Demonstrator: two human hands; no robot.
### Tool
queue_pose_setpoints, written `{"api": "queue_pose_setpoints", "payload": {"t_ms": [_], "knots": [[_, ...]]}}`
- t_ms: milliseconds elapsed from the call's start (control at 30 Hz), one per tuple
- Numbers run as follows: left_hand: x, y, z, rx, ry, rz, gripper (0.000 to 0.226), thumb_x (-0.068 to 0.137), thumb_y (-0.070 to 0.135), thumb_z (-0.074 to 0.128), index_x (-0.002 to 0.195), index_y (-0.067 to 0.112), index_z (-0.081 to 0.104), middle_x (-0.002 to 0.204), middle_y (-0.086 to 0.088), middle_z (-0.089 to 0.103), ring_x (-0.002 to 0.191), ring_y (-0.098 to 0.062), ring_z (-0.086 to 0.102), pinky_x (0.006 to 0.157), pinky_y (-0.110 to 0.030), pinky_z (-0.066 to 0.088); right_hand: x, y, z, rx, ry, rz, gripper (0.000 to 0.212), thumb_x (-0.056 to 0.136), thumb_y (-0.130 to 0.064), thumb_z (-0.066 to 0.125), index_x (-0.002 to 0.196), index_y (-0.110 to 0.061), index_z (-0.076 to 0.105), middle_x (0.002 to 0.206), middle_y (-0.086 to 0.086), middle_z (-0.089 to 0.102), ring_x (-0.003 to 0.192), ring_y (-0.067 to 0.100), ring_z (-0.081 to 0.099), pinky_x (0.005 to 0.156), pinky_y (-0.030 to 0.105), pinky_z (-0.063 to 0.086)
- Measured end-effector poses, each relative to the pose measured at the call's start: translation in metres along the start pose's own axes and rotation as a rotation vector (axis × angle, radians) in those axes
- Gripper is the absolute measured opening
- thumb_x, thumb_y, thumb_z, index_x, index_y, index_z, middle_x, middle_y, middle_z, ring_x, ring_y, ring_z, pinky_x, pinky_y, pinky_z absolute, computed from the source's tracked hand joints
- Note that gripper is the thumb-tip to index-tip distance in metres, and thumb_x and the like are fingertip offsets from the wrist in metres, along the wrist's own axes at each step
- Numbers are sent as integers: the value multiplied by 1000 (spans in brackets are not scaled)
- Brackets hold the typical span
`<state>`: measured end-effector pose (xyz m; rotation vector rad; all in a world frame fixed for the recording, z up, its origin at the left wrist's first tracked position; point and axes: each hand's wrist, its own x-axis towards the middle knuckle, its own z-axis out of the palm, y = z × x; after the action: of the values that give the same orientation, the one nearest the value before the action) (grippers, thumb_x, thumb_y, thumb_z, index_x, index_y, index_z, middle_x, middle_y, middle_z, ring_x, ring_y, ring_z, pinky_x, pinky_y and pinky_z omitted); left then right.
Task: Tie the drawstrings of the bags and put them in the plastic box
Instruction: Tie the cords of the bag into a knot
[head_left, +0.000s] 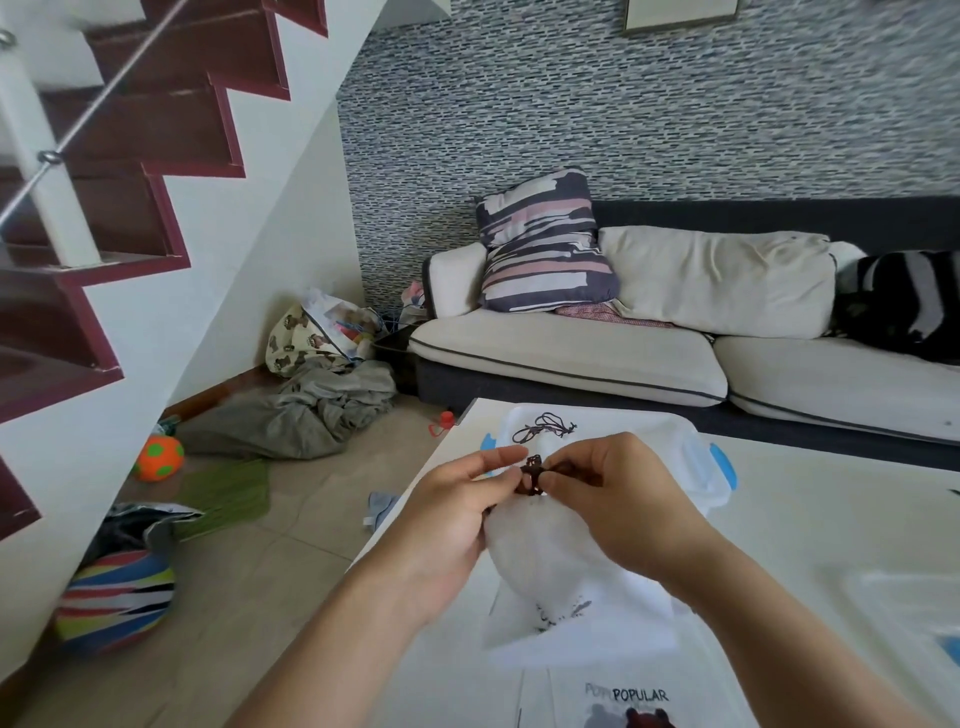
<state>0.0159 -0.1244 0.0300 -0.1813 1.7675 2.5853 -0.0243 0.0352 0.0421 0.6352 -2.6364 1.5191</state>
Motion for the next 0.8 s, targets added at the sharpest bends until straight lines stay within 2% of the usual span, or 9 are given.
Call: {"api": "queue_pose_setpoints", "payload": {"t_ms": [67,133,233,333,400,500,567,733,800], "knots": [[-1,2,3,-179,-34,-96,25,97,-1,47,109,6,67,75,-4,67,71,-15,65,67,-25,49,-1,-1,0,-23,15,-22,16,94,-15,67,82,-15,78,63,-5,64,52,2,48,53,13,36],[0,1,4,-251,-38,-137,25,96,1,47,107,7,68,74,-3,64,74,-16,63,72,-27,46,-2,-2,1,-35,46,-42,15,93,-15,68,83,-18,79,72,-3,72,63,4,58,63,21,47],[1,-1,3,-247,-84,-157,16,87,14,61,97,10,72,76,-2,62,77,-18,62,76,-30,45,-3,-2,3,-79,80,-82,15,92,-13,68,84,-19,80,75,-5,74,74,8,64,74,28,52],[2,-5,3,-93,-43,-54,8,89,9,66,94,9,72,94,-9,74,85,-22,69,83,-34,50,-4,-2,5,-79,90,-115,17,92,-12,67,82,-18,79,72,-7,73,71,7,64,71,27,52],[3,-7,0,57,25,73,17,90,5,67,102,16,75,101,-16,75,91,-22,70,89,-36,50,-4,-2,6,-37,98,-112,18,92,-11,66,80,-17,78,66,-7,70,63,6,59,63,23,48],[2,-5,-7,247,58,227,27,87,6,73,105,26,74,97,-11,73,85,-14,69,81,-25,50,-4,-3,7,44,66,-72,20,94,-11,65,77,-16,76,62,-2,64,58,5,51,62,23,42],[2,-3,-10,258,74,249,30,85,4,75,106,24,73,95,-11,74,81,-12,69,76,-19,50,-4,-2,7,82,39,-42,22,95,-12,63,76,-15,74,61,-3,61,59,7,49,62,25,41],[2,3,-13,242,53,244,31,83,-4,74,106,16,71,92,-10,77,82,-15,71,84,-25,52,-3,-4,8,92,44,-28,21,95,-12,63,79,-18,76,66,-8,67,64,4,54,65,22,42],[3,5,-15,266,72,258,31,80,-5,76,105,14,72,93,-9,78,85,-16,73,82,-21,54,-4,-4,8,64,50,-33,20,95,-13,63,80,-19,76,62,-12,63,61,1,51,62,19,39]]}}
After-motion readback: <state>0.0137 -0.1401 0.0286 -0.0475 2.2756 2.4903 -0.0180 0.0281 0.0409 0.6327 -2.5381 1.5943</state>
